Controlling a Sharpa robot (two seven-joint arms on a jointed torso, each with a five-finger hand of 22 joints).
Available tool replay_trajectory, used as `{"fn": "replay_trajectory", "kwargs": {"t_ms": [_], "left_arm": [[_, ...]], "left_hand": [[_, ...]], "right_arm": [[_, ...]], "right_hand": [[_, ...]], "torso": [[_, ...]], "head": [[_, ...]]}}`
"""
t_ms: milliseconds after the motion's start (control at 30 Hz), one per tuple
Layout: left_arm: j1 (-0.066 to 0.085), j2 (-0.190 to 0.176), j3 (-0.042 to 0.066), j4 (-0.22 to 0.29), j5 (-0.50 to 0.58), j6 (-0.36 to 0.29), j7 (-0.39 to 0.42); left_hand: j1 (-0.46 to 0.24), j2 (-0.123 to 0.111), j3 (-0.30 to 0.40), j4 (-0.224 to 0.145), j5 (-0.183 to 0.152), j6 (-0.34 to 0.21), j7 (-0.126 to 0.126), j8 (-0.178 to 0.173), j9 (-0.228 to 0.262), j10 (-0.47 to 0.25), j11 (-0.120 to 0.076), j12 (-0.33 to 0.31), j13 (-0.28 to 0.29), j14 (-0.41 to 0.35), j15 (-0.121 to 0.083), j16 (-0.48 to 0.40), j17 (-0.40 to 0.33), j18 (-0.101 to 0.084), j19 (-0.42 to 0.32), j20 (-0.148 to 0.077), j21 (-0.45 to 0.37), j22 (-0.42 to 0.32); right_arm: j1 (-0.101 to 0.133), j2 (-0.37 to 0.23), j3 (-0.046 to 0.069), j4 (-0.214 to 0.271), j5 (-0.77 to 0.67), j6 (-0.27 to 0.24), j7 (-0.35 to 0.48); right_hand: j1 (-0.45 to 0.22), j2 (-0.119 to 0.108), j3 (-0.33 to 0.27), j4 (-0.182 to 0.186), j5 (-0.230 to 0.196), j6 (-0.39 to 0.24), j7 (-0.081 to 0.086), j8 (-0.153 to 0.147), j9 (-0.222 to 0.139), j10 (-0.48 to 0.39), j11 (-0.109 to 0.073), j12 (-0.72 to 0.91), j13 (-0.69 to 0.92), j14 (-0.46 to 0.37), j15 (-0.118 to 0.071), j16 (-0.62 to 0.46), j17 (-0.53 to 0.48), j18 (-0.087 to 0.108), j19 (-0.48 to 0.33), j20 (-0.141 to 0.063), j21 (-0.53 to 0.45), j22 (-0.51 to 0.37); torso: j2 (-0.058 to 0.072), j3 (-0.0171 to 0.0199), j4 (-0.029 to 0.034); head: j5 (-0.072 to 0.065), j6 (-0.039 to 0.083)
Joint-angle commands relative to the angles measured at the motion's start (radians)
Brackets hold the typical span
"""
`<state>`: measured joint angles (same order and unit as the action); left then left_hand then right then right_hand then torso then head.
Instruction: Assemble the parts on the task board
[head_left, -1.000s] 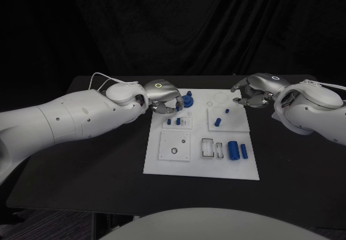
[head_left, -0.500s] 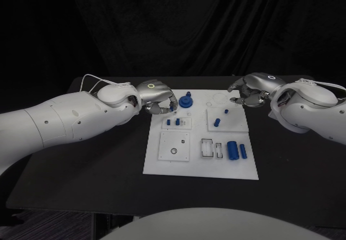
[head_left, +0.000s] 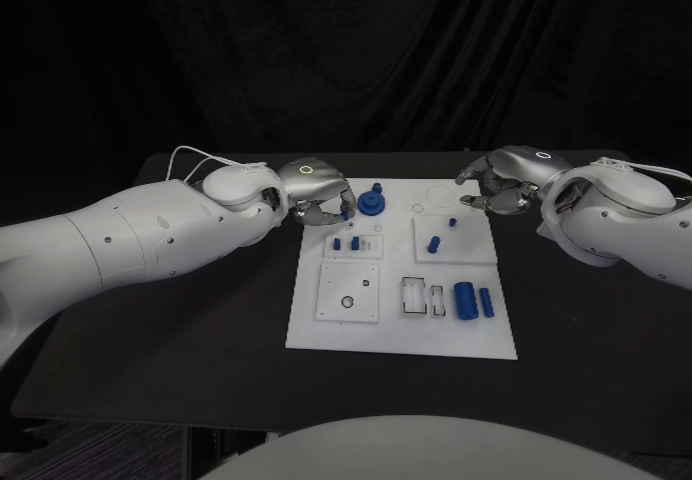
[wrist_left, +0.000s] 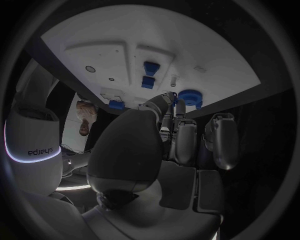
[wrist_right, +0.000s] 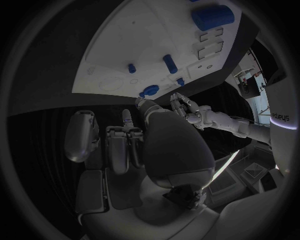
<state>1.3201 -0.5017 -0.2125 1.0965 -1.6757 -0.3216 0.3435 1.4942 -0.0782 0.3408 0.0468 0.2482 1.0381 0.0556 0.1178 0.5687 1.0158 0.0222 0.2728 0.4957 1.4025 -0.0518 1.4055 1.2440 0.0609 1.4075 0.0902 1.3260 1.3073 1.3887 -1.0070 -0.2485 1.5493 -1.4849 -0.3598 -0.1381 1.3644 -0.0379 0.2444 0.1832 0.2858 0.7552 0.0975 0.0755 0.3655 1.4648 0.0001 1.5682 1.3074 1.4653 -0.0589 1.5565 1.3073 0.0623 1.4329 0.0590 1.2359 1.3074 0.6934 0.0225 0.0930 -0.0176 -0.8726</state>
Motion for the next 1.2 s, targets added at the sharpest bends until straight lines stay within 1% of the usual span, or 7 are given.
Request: {"fn": "replay_trajectory", "kwargs": {"t_ms": [33,200,300,467,667,933,1200], "left_arm": [[-0.004,0.009,0.001,-0.009,-0.001,0.019,0.001],[-0.009,0.022,0.001,-0.023,-0.001,0.022,0.003],[-0.010,0.029,0.001,-0.030,-0.001,0.026,0.004],[-0.014,0.042,0.001,-0.044,-0.001,0.031,0.005],[-0.019,0.058,0.001,-0.064,-0.001,0.035,0.005],[-0.023,0.074,0.001,-0.085,-0.001,0.043,0.005],[-0.027,0.084,0.001,-0.095,-0.001,0.050,0.003]], "left_hand": [[-0.009,-0.004,0.000,0.007,-0.005,-0.007,0.000,-0.005,-0.002,0.027,-0.018,-0.007,-0.001,-0.009,0.000,-0.005,-0.003,0.000,-0.010,0.000,-0.004,0.182],[-0.007,-0.004,0.000,0.007,-0.009,-0.011,-0.001,-0.008,-0.002,0.029,-0.018,-0.011,-0.003,-0.010,0.001,-0.006,-0.005,0.001,-0.012,0.000,-0.007,0.181],[-0.007,-0.004,0.000,0.007,-0.011,-0.012,-0.001,-0.010,-0.003,0.029,-0.018,-0.013,-0.004,-0.011,0.001,-0.007,-0.006,0.001,-0.013,0.000,-0.008,0.181],[-0.007,-0.004,0.000,0.007,-0.014,-0.014,-0.001,-0.012,-0.003,0.030,-0.018,-0.016,-0.005,-0.013,0.001,-0.008,-0.008,0.001,-0.014,0.000,-0.010,0.180],[-0.005,-0.004,0.000,0.006,-0.017,-0.017,-0.002,-0.015,-0.004,0.031,-0.018,-0.018,-0.006,-0.014,0.001,-0.009,-0.009,0.002,-0.015,0.000,-0.011,0.180],[-0.001,-0.004,0.001,0.003,-0.017,-0.018,-0.002,-0.017,-0.004,0.032,-0.018,-0.020,-0.007,-0.017,0.002,-0.012,-0.013,0.003,-0.018,0.000,-0.016,0.179],[0.003,-0.005,0.002,0.000,-0.016,-0.019,-0.002,-0.019,-0.004,0.034,-0.018,-0.022,-0.007,-0.019,0.002,-0.013,-0.015,0.003,-0.020,0.000,-0.018,0.178]], "right_arm": [[-0.003,0.001,0.001,0.001,-0.001,0.004,-0.005],[-0.003,0.002,0.001,0.001,-0.001,0.005,-0.005],[-0.003,0.002,0.001,0.001,-0.001,0.006,-0.005],[-0.003,0.003,0.001,0.000,-0.001,0.007,-0.005],[-0.002,0.005,0.001,0.001,-0.001,0.008,-0.005],[-0.002,0.004,0.001,0.000,-0.001,0.010,-0.005],[-0.002,0.007,0.001,-0.001,-0.001,0.011,-0.005]], "right_hand": [[-0.004,0.004,-0.001,-0.006,-0.001,0.007,-0.003,-0.005,-0.001,0.106,0.004,0.003,0.263,0.099,0.004,-0.006,0.252,0.008,-0.006,-0.002,-0.006,0.170],[-0.005,0.004,0.000,-0.006,-0.001,0.007,-0.003,-0.005,-0.001,0.106,0.004,0.003,0.263,0.099,0.004,-0.008,0.251,0.009,-0.008,-0.002,-0.010,0.169],[-0.005,0.004,0.000,-0.006,-0.001,0.007,-0.003,-0.005,-0.001,0.106,0.004,0.003,0.263,0.099,0.004,-0.008,0.251,0.009,-0.008,-0.002,-0.010,0.169],[-0.005,0.005,0.000,-0.006,-0.001,0.007,-0.003,-0.006,-0.002,0.106,0.004,0.003,0.263,0.099,0.004,-0.008,0.251,0.009,-0.008,-0.002,-0.012,0.168],[-0.005,0.005,0.001,-0.006,-0.001,0.007,-0.003,-0.006,-0.002,0.106,0.004,0.003,0.263,0.098,0.004,-0.010,0.250,0.010,-0.009,-0.002,-0.014,0.168],[-0.005,0.005,0.001,-0.006,-0.001,0.007,-0.003,-0.006,-0.002,0.106,0.004,0.003,0.263,0.098,0.004,-0.010,0.250,0.010,-0.009,-0.002,-0.014,0.168],[-0.005,0.005,0.001,-0.006,-0.001,0.007,-0.003,-0.006,-0.002,0.106,0.004,0.003,0.263,0.098,0.004,-0.010,0.250,0.010,-0.009,-0.002,-0.014,0.168]], "torso": [[0.001,0.0002,0.0006],[0.001,0.0001,-0.0014],[0.001,-0.0004,-0.0006],[0.000,0.0004,-0.0001],[0.001,-0.0003,-0.0006],[0.000,0.0003,0.0004],[0.000,0.0006,-0.0009]], "head": [[-0.001,0.000],[-0.001,0.000],[-0.002,0.000],[0.000,0.000],[-0.001,0.000],[-0.002,0.000],[-0.001,0.000]]}}
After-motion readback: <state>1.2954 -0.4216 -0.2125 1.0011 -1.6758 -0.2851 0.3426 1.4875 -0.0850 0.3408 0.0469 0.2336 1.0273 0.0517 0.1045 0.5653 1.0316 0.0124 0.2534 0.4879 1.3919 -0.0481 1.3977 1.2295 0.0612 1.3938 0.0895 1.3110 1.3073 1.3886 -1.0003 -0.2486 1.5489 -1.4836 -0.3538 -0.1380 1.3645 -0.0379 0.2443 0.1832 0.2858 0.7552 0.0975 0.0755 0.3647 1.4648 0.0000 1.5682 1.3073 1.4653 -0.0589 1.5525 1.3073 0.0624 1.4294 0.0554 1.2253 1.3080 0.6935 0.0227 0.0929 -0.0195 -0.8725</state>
